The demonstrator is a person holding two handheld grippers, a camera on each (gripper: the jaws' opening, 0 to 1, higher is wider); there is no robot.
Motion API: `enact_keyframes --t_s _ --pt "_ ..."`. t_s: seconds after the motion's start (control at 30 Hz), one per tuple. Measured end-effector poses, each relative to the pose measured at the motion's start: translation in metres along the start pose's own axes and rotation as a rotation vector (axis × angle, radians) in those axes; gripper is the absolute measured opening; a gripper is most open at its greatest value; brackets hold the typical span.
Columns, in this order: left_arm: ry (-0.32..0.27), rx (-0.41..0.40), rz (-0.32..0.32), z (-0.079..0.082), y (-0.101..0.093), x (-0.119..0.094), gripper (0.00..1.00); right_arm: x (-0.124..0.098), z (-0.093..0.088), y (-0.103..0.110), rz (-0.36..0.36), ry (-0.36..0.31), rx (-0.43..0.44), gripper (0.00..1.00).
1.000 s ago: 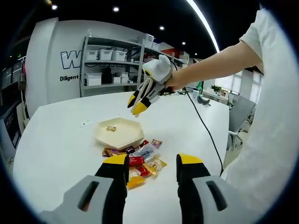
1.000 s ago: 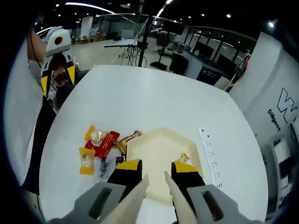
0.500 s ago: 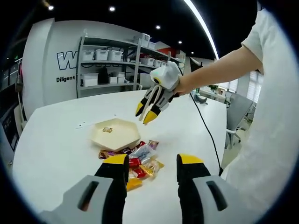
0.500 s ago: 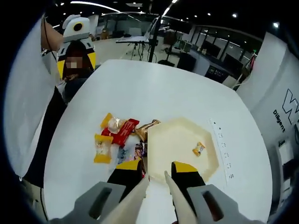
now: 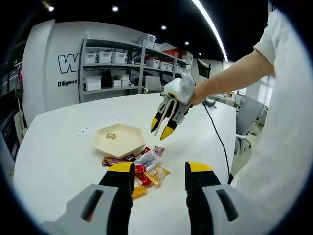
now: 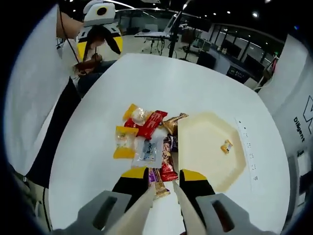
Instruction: Place the target food into the container with the food tongs after gripping and lifting it, then release it inside without dropping or visibly crushing the food.
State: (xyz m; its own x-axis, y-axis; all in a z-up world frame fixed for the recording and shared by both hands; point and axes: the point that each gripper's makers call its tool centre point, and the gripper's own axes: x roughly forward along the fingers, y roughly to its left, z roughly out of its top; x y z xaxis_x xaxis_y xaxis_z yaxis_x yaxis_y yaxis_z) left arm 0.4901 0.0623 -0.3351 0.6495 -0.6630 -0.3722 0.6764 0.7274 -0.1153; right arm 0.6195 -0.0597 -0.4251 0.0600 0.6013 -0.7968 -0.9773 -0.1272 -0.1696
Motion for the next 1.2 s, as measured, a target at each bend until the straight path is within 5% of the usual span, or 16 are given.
enact_keyframes --t_s 0.73,1.2 --pt "0.019 0.002 0.012 -0.005 0.002 -0.005 0.42 0.018 -0.007 0.020 0.068 0.028 -0.090 0.20" --pt "0.023 0.015 0.064 -0.004 0.014 -0.005 0.63 0.029 -0.008 0.019 0.083 0.028 -0.108 0.21"
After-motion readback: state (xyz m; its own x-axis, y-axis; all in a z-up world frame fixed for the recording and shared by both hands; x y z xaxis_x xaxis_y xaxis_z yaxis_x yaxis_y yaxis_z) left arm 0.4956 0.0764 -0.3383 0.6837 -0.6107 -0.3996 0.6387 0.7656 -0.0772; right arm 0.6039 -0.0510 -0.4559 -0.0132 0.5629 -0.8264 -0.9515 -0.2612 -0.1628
